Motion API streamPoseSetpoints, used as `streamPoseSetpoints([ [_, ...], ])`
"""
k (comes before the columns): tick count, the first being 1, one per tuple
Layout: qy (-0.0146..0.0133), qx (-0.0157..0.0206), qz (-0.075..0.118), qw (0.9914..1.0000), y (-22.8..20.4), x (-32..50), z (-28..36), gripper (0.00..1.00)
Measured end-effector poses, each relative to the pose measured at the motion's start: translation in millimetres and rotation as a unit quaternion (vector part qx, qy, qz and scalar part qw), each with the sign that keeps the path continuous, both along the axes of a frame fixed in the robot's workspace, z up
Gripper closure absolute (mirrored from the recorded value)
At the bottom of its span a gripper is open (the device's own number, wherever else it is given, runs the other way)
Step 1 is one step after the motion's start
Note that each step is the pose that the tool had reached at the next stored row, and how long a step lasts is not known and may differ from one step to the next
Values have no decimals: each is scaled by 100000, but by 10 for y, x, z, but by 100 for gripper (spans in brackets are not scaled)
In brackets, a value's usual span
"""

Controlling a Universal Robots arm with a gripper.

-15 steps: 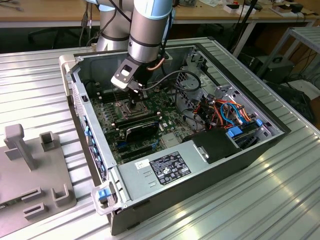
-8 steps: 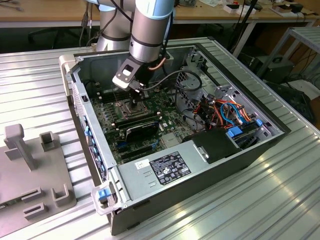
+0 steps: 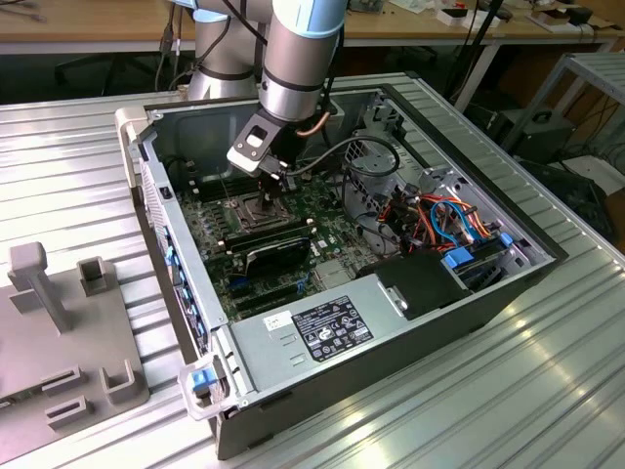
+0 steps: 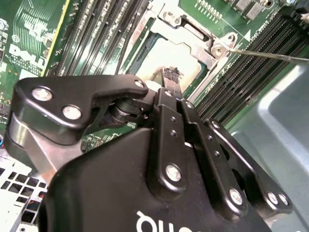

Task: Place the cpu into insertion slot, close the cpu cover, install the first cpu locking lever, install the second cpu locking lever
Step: 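Close the cpu cover, then install the first cpu locking lever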

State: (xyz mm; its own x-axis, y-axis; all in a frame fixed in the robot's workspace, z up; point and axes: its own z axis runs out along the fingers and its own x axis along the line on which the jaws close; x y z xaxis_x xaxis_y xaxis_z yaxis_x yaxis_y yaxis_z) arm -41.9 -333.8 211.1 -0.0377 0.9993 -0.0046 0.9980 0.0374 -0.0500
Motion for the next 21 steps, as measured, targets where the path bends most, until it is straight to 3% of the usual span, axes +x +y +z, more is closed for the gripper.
streamPoseSetpoints([
  [3,0,7,4,100000,-2,-41,0,89],
  [17,2,3,26,100000,-2,-41,0,89],
  [21,-2,9,24,100000,-2,-42,84,89],
])
